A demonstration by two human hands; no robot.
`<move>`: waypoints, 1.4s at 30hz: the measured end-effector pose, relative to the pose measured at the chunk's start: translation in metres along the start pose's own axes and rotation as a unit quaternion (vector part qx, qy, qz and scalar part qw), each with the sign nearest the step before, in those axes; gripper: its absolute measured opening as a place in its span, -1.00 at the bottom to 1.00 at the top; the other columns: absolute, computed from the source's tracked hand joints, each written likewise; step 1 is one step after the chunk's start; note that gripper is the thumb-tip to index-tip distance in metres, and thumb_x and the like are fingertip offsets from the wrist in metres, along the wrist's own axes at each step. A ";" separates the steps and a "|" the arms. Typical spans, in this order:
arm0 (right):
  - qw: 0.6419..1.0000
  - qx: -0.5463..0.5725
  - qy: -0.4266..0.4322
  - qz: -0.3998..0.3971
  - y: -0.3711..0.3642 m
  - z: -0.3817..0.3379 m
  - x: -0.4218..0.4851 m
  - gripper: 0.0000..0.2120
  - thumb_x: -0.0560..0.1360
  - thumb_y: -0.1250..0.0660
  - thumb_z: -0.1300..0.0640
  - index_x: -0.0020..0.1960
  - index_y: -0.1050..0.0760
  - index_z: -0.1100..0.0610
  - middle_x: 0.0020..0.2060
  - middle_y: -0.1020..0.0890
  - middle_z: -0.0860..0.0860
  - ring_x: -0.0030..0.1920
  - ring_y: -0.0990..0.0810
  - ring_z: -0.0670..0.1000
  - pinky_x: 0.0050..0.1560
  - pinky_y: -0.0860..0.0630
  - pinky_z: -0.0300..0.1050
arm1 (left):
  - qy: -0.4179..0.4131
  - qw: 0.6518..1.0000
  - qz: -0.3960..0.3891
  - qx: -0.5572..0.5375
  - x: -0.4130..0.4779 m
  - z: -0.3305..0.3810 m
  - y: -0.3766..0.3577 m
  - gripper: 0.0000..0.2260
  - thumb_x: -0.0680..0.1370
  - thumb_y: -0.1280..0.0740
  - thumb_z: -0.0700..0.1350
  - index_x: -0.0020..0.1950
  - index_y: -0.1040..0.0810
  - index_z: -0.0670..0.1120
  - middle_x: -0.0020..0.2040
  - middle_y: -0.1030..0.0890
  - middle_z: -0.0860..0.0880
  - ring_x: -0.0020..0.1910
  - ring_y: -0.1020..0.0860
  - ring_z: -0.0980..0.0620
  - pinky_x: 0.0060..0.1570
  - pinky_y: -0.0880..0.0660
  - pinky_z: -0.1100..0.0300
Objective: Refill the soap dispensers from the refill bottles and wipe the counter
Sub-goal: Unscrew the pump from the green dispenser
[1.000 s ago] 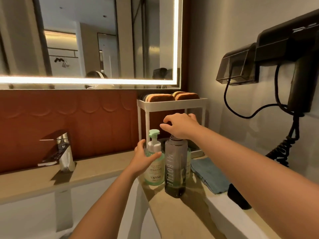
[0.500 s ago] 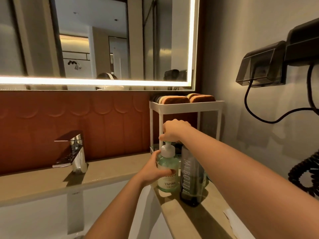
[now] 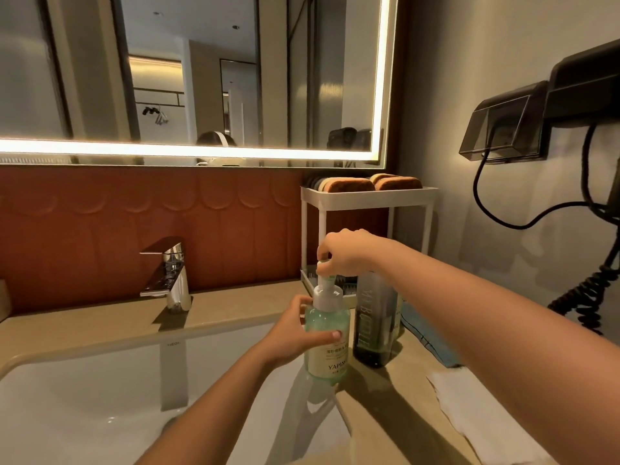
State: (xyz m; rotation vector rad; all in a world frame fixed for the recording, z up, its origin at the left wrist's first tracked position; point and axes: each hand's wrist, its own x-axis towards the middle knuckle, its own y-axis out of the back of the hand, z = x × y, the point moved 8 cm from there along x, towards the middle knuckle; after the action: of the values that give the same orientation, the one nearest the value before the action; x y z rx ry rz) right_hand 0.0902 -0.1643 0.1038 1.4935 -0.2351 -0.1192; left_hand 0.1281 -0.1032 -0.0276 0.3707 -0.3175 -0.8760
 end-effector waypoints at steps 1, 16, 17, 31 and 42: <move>1.000 -0.002 0.006 -0.003 0.001 -0.003 -0.010 -0.66 0.55 -0.22 -0.03 0.22 -0.50 0.14 0.10 -0.58 0.08 0.03 -0.56 0.04 -0.04 -0.52 -0.14 | 0.003 1.000 -0.001 -0.004 -0.008 0.002 -0.003 -0.28 0.33 -0.49 0.09 0.37 -0.22 -0.01 0.35 -0.36 -0.02 0.29 -0.37 0.00 0.25 -0.40 0.01; 0.990 0.132 0.033 -0.024 0.001 0.005 -0.130 -0.63 0.55 -0.22 -0.02 0.34 -0.39 -0.02 0.23 -0.47 -0.05 0.12 -0.44 -0.06 0.04 -0.44 -0.22 | -0.068 0.994 0.081 0.000 -0.089 0.031 -0.065 -0.28 0.25 -0.53 0.17 0.29 -0.25 0.11 0.24 -0.37 0.08 0.20 -0.39 0.09 0.19 -0.42 0.15; 0.982 0.184 0.029 -0.026 -0.006 0.010 -0.133 -0.62 0.56 -0.19 -0.04 0.36 -0.36 -0.03 0.26 -0.45 -0.05 0.15 -0.43 -0.08 0.06 -0.43 -0.23 | -0.067 0.991 0.110 -0.019 -0.093 0.032 -0.068 -0.31 0.26 -0.54 0.12 0.26 -0.26 0.09 0.20 -0.38 0.07 0.17 -0.41 0.08 0.12 -0.42 0.20; 0.801 0.584 -0.068 0.115 -0.080 0.011 -0.152 -0.74 0.38 -0.45 -0.02 0.04 -0.51 -0.07 0.02 -0.56 -0.10 0.03 -0.52 -0.10 -0.13 -0.39 -0.28 | -0.051 0.970 0.209 -0.113 -0.112 0.031 -0.098 -0.32 0.29 -0.54 0.06 0.27 -0.22 0.17 0.02 -0.44 0.26 -0.03 -0.46 0.26 -0.16 -0.37 0.52; 0.788 0.602 -0.043 0.120 -0.086 0.014 -0.143 -0.86 0.38 -0.43 0.19 -0.20 -0.53 -0.03 -0.04 -0.61 0.10 0.10 -0.58 0.06 0.00 -0.46 -0.08 | -0.086 0.978 0.173 -0.073 -0.105 0.028 -0.096 -0.37 0.30 -0.54 -0.01 0.24 -0.28 0.17 0.11 -0.52 0.14 0.11 -0.50 0.11 0.13 -0.48 0.20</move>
State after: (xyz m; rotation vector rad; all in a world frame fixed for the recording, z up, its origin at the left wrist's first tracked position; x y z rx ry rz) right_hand -0.0464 -0.1522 0.0072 2.7205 -0.6521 0.2276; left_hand -0.0124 -0.0809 -0.0568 0.0966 -0.4603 -0.5839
